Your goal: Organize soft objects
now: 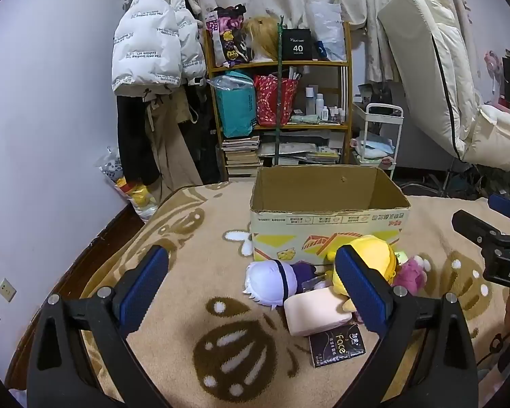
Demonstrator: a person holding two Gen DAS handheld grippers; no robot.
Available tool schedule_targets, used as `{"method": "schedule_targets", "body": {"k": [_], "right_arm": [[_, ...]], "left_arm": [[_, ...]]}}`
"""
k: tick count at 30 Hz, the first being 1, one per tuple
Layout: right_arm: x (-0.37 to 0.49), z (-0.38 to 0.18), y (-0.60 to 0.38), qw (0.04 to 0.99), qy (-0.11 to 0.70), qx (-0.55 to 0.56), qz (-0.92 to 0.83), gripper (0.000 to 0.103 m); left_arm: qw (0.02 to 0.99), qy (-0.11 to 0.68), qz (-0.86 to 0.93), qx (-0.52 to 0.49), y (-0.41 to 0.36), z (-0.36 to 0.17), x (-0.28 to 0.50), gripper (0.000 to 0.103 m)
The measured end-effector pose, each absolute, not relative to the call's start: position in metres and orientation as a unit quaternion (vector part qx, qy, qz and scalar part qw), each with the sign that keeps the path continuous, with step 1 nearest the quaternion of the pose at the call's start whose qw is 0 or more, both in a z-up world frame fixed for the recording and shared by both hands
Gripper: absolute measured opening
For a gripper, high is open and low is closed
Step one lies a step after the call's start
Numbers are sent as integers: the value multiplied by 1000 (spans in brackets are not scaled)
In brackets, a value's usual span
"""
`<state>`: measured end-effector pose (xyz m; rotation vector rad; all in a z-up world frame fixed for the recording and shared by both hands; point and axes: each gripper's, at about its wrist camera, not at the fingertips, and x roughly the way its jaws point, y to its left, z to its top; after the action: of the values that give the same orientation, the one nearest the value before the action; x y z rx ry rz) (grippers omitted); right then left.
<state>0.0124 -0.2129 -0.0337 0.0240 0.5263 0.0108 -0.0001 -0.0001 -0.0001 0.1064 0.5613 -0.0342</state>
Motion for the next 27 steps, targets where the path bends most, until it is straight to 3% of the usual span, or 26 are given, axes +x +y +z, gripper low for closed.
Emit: {"method": "schedule_targets", "body": {"k": [27], "right_arm": [[13,-33,-213,966,257,13,5,103]], "left_arm": [[960,273,-16,54,-3,6,1,98]]}}
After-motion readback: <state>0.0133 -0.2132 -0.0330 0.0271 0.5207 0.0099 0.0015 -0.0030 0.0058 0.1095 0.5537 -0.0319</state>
